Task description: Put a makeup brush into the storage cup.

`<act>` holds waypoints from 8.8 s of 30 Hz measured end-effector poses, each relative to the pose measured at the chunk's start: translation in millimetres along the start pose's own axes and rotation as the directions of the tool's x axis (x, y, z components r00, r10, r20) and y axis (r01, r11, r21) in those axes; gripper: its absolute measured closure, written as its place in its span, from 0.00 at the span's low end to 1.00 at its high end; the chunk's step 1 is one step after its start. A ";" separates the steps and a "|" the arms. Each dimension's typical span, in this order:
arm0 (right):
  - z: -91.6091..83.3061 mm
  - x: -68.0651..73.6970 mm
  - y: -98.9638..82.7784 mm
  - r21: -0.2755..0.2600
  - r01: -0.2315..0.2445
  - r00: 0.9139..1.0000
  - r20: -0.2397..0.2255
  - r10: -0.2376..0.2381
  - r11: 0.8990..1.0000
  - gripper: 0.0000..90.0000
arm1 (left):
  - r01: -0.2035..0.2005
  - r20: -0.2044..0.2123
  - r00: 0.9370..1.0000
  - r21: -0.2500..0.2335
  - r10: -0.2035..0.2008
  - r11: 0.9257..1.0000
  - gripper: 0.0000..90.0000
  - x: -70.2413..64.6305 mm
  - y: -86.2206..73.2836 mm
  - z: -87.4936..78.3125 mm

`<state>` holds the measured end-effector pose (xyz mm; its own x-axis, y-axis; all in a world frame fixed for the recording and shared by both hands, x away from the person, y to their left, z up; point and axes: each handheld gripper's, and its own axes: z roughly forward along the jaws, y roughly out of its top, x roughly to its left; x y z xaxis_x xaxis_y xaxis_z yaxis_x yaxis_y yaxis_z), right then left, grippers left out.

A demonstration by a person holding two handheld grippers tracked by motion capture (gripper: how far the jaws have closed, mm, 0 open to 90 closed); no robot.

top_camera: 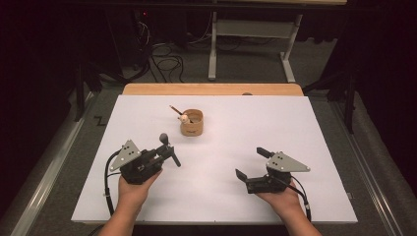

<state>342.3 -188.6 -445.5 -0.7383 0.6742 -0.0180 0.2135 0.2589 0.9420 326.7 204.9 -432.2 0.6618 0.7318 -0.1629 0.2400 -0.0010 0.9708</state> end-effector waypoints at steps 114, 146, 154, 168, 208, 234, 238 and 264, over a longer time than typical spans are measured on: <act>-44.6 -37.0 -38.1 -0.030 -0.085 0.995 0.054 0.086 0.996 0.00 | 0.068 -0.164 0.984 -0.022 -0.070 0.997 0.85 35.6 64.3 111.2; -39.3 -32.8 -40.4 -0.013 -0.079 0.996 0.050 0.080 0.997 0.00 | 0.049 -0.205 0.978 0.009 -0.046 0.999 0.85 43.1 60.9 131.4; -37.5 -30.1 -40.6 -0.006 -0.068 0.997 0.044 0.068 0.998 0.01 | 0.039 -0.223 0.974 0.027 -0.032 0.999 0.85 43.2 56.6 136.4; -37.6 -30.3 -41.2 -0.005 -0.071 0.997 0.038 0.071 0.997 0.01 | -0.009 -0.240 0.970 0.074 0.026 0.997 0.85 36.5 49.9 143.4; -37.7 -28.8 -41.0 -0.001 -0.075 0.996 0.041 0.075 0.997 0.02 | -0.020 -0.241 0.969 0.143 0.054 0.990 0.85 28.5 36.3 160.9; -35.4 -27.3 -40.6 0.004 -0.060 0.998 0.036 0.060 0.998 0.02 | 0.024 -0.259 0.966 0.118 0.008 0.993 0.18 32.4 41.7 148.0; -35.4 -26.8 -40.5 0.005 -0.063 0.997 0.036 0.062 0.998 0.02 | 0.022 -0.261 0.965 0.115 0.009 0.993 0.18 32.1 42.9 146.6; -34.1 -24.7 -39.3 0.009 -0.046 0.998 0.043 0.046 0.999 0.02 | 0.033 -0.265 0.964 0.112 -0.002 0.993 0.16 25.7 32.2 116.8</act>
<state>330.3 -239.1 -470.6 -0.6992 0.7148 0.0107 0.2532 0.2337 0.9388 434.4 144.1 -425.7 0.4492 0.8864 -0.1123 0.3399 -0.0533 0.9390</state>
